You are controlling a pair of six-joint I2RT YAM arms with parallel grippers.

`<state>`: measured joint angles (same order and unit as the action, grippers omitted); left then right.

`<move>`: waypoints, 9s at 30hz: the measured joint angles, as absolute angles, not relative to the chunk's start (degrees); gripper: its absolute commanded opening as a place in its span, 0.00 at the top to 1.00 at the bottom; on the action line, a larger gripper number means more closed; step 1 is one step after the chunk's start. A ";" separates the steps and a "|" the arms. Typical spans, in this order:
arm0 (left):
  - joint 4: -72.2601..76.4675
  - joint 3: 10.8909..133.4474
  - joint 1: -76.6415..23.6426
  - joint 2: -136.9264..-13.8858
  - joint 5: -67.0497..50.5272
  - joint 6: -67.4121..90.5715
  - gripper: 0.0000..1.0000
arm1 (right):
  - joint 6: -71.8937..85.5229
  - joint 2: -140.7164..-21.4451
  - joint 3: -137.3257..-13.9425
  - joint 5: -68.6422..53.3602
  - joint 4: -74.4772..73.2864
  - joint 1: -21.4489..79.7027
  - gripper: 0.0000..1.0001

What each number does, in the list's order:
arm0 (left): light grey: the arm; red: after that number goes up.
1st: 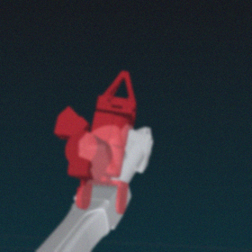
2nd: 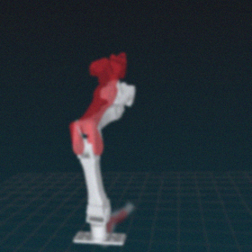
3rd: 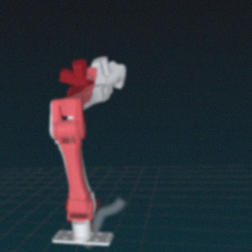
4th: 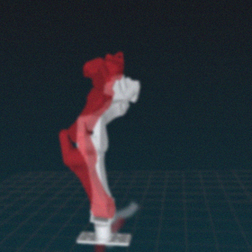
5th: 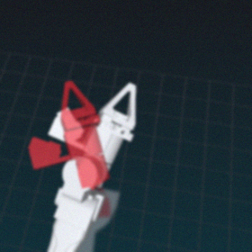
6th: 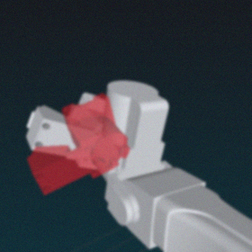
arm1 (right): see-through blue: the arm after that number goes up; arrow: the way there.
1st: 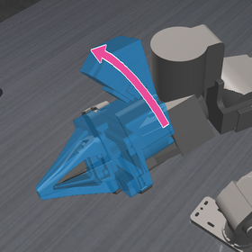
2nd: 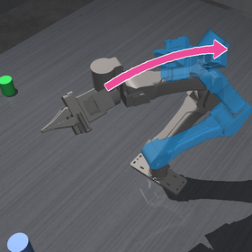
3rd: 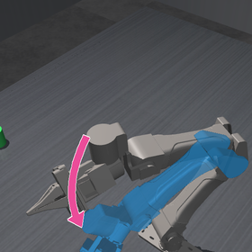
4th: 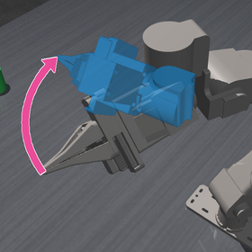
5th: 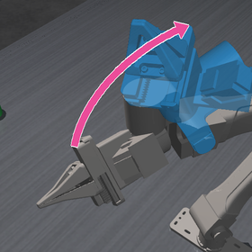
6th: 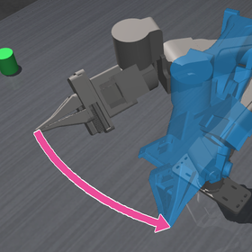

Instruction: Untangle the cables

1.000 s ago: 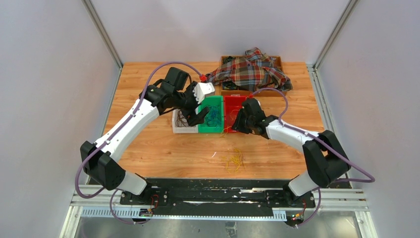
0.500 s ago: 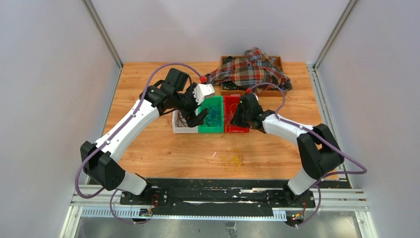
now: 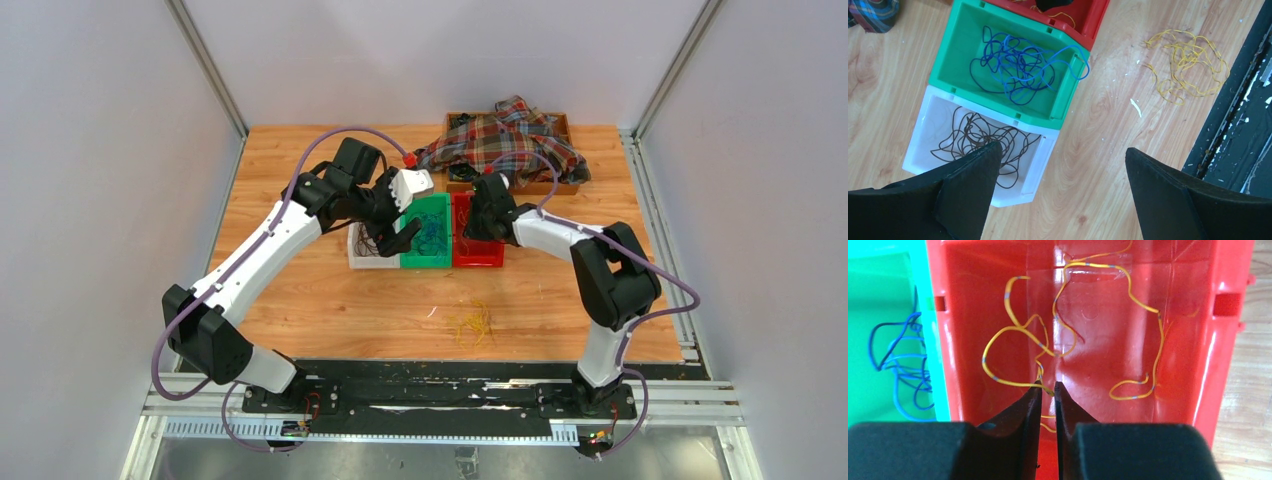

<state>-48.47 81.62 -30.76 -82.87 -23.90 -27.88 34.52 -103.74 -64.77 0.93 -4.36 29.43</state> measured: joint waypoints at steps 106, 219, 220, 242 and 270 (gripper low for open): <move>-43.33 79.88 -46.70 -106.37 -31.03 -20.38 0.99 | 37.08 -43.33 -13.98 6.90 -2.94 52.14 0.65; -64.60 133.12 -46.72 -80.31 -22.33 -22.74 1.00 | 22.87 -71.83 -16.43 -8.67 45.84 52.71 0.61; -64.86 134.67 -46.72 -80.31 -21.04 -23.05 1.00 | 22.98 -71.88 -15.66 -8.29 46.65 52.82 0.61; -41.87 136.81 -46.74 -74.81 7.20 -32.51 1.00 | 24.73 -73.14 -6.66 -2.26 50.74 53.65 0.62; -23.88 131.31 -46.74 -71.42 12.45 -42.19 1.00 | 25.85 -65.67 -6.26 1.17 42.57 53.65 0.42</move>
